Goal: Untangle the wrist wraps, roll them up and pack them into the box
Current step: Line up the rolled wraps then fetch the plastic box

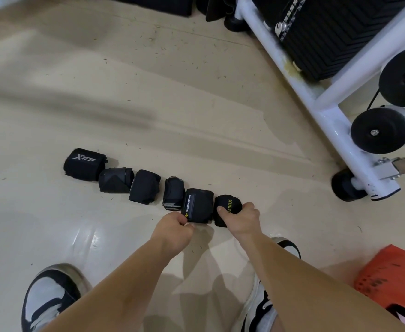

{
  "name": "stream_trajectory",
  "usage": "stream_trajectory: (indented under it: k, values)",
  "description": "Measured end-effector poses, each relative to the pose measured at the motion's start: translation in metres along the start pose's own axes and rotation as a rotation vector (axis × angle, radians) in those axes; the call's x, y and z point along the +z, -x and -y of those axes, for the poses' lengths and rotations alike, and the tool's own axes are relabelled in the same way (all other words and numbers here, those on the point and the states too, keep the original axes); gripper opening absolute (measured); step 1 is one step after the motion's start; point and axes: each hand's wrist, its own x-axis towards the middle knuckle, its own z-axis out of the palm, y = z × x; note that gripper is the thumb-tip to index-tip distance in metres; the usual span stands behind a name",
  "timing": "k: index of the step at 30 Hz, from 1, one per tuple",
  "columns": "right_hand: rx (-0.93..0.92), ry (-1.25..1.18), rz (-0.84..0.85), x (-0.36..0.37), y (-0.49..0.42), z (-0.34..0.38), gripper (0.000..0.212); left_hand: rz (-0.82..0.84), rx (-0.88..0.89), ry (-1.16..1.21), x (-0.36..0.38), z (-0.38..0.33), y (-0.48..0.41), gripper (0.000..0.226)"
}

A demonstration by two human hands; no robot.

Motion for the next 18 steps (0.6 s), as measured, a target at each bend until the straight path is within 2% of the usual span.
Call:
stream_trajectory:
  k: [8,12,15,18]
  values:
    - [-0.053,0.018,-0.015,-0.031,0.020,0.011,0.045,0.003,0.079,-0.075,0.000,-0.015,0.014,0.011]
    - [-0.102,0.070,0.035,-0.051,0.049,0.036,0.016,-0.004,0.181,-0.122,-0.011,-0.033,0.048,0.013]
    - [-0.165,0.168,0.072,-0.073,0.088,0.065,0.033,0.007,0.269,-0.206,-0.029,-0.053,0.086,0.006]
    - [-0.252,0.211,0.114,-0.095,0.133,0.098,0.026,-0.029,0.347,-0.245,-0.059,-0.079,0.131,0.009]
